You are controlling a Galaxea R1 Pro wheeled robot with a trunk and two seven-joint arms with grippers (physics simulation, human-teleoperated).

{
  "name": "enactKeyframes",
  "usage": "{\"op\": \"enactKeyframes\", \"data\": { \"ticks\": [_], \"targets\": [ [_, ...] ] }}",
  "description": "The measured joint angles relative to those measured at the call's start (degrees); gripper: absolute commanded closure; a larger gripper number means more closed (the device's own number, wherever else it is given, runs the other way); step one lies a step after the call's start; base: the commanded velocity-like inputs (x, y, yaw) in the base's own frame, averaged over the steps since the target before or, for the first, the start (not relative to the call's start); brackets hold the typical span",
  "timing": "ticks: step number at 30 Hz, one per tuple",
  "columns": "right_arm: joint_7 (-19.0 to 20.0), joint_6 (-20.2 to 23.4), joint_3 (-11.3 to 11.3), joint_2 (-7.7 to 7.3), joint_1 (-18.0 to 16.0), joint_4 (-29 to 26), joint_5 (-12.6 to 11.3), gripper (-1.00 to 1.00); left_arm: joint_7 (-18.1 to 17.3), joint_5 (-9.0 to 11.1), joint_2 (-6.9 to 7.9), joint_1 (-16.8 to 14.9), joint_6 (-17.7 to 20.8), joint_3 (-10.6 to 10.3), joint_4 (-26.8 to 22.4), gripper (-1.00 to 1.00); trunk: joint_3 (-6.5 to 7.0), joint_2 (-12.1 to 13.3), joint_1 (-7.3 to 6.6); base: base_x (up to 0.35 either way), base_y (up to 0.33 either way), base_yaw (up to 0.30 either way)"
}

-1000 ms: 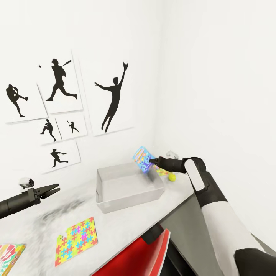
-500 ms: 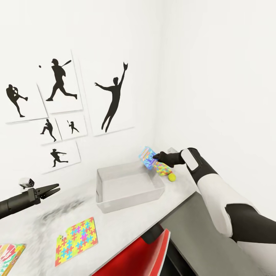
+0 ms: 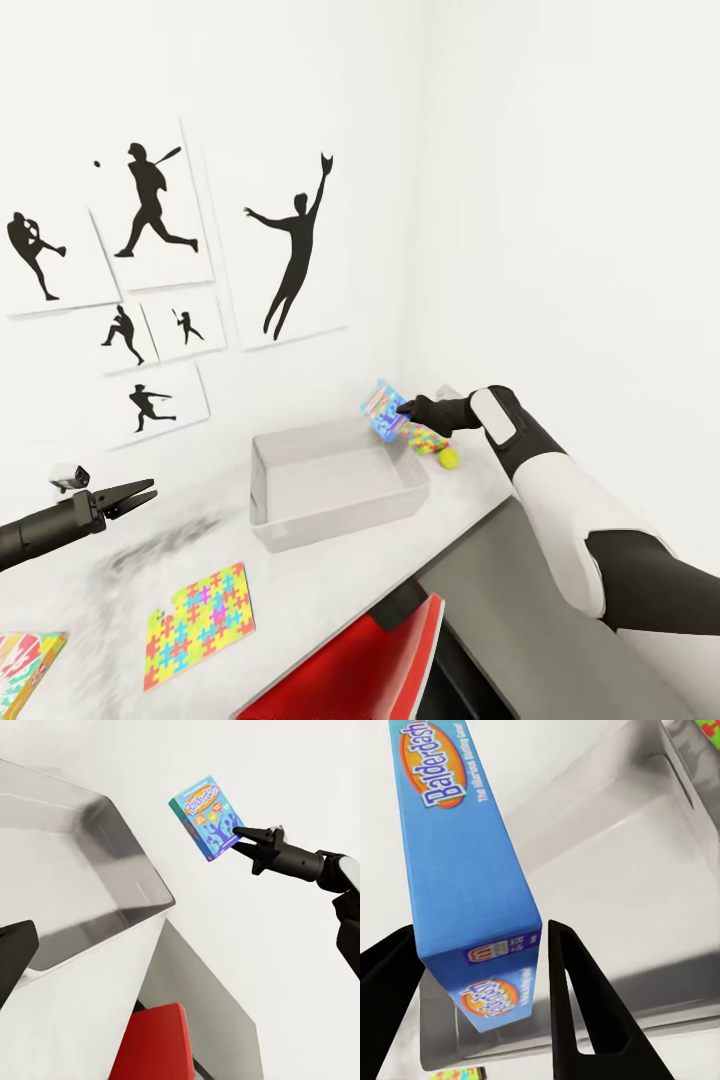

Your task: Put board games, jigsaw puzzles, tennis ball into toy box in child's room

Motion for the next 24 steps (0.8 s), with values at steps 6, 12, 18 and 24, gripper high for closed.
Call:
{"op": "enactKeyframes", "data": {
  "ticks": [6, 12, 18, 24],
  "targets": [
    [-0.1, 0.2, -0.1, 0.47, 0.0, 0.2, -0.9, 1.0, 0.0, 0.0, 0.0, 0.0, 0.0, 0.0, 0.0, -1.0, -0.57, 0.0, 0.0, 0.0, 0.0, 0.0],
    [-0.2, 2.6, -0.1, 0.54, 0.0, 0.3, -4.6, 1.0, 0.0, 0.0, 0.0, 0.0, 0.0, 0.0, 0.0, -1.0, -1.14, 0.0, 0.0, 0.0, 0.0, 0.0],
    [-0.2, 3.8, -0.2, 0.55, -0.1, 0.3, -5.6, 1.0, 0.0, 0.0, 0.0, 0.0, 0.0, 0.0, 0.0, -1.0, -1.71, 0.0, 0.0, 0.0, 0.0, 0.0],
    [-0.2, 4.0, -0.3, 0.55, -0.1, 0.3, -5.7, 1.0, 0.0, 0.2, 0.0, 0.0, 0.0, 0.0, -0.2, -1.0, -2.28, 0.0, 0.0, 0.0, 0.0, 0.0]
  ]
}}
